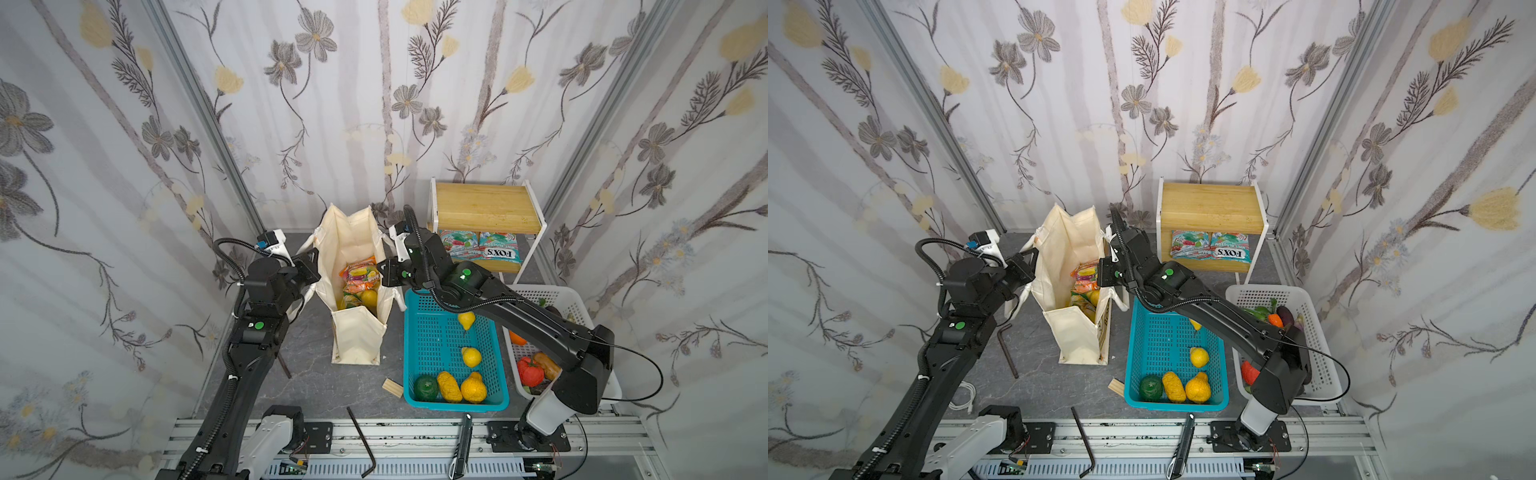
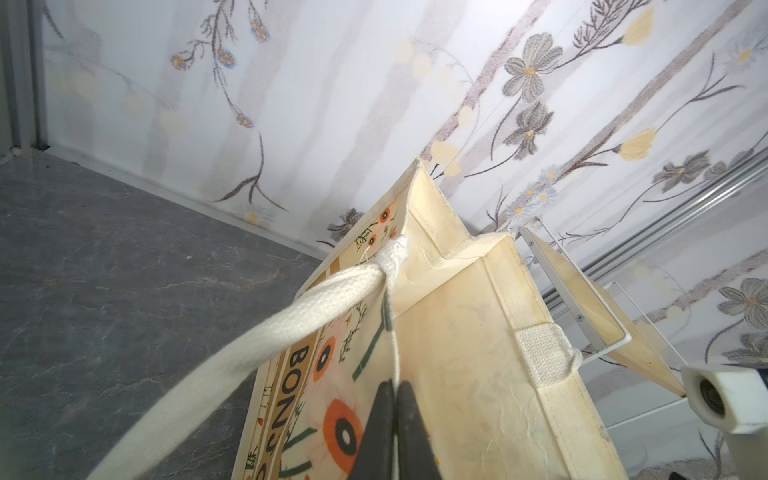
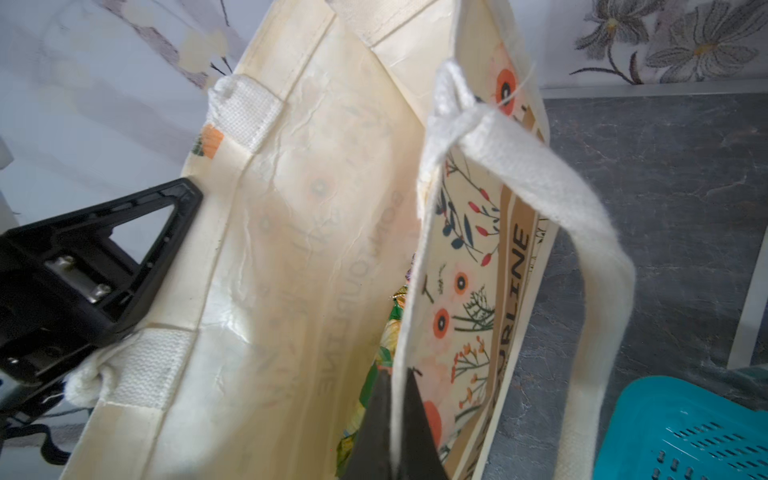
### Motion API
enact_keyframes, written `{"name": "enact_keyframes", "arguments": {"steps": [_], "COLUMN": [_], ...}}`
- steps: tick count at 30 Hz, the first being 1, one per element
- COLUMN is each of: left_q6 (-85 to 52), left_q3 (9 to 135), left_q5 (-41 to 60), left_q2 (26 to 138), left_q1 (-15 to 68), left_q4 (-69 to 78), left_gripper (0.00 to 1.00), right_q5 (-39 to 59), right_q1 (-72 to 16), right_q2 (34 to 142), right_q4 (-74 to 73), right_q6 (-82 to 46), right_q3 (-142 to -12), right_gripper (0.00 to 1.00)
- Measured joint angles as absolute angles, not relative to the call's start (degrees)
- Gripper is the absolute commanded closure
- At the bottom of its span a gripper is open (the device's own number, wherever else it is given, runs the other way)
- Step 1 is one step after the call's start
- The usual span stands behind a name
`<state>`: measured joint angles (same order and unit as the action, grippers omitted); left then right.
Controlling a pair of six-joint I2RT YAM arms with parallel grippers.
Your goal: Place the food into the grocery bag and tie it
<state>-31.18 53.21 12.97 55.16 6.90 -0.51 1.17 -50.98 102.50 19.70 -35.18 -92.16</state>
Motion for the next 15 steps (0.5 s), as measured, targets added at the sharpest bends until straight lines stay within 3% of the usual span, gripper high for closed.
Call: {"name": "enact_keyframes", "arguments": {"steps": [9,15], "left_q6": [-28.38,-25.80], "left_q3": [58.37,58.39], "left_q5": [6.68,0.34], "left_q2": [59.81,59.24], "left_q1": [10.24,7.03], "left_q4": [-6.22,-7.18], "left_gripper": [1.00,1.00], "right_q5": [2.02,-0.43], "right_q1": [-51.68,-47.59], "right_q2": [106.37,98.87], "right_q4": [17.67,18.26], "right_q6": [-37.41,-36.99], "right_q3": [-95.55,-86.30], "right_gripper": [1.00,1.00]}}
